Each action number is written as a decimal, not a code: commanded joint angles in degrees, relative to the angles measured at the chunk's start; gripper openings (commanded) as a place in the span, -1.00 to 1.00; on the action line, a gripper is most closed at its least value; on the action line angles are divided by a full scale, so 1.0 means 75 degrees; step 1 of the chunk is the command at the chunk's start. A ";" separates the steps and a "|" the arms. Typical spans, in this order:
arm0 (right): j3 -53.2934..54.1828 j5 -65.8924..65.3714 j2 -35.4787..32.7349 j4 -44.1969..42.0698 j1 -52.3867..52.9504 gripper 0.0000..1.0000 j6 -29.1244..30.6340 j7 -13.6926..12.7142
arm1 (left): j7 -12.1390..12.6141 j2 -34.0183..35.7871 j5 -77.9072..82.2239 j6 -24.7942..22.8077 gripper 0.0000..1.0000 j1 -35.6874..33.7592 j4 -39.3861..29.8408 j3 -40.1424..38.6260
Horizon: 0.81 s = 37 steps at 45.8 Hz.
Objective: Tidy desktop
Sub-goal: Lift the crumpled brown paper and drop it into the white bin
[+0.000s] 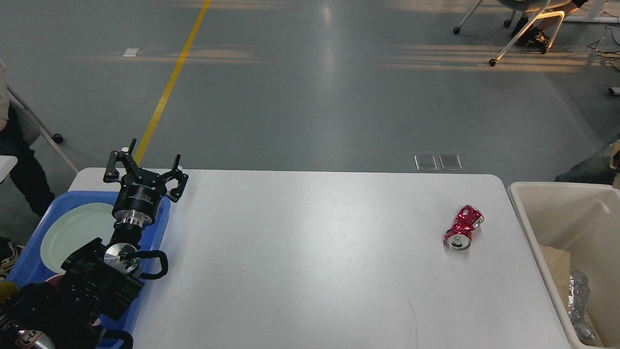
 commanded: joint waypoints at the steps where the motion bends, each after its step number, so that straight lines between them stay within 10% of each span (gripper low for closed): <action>1: 0.0122 0.0074 0.0479 -0.1265 -0.1729 -1.00 -0.0819 0.0057 | 0.0000 -0.0001 0.0000 0.0000 0.93 0.0000 0.0000 0.0000; 2: 0.0169 0.0074 0.0573 -0.1510 -0.1999 -0.96 -0.0843 0.0057 | 0.0000 -0.0001 0.0000 0.0000 0.93 0.0000 0.0000 0.0000; 9: 0.0590 0.0085 0.1417 -0.3292 -0.3757 1.00 -0.0867 0.0057 | 0.0000 -0.0001 0.0000 0.0000 0.93 0.0000 0.0000 0.0000; 37: 0.0803 0.0027 0.1863 -0.2652 -0.3293 1.00 -0.0738 0.0046 | 0.0000 -0.0001 0.0000 0.0000 0.93 0.0000 0.0000 0.0000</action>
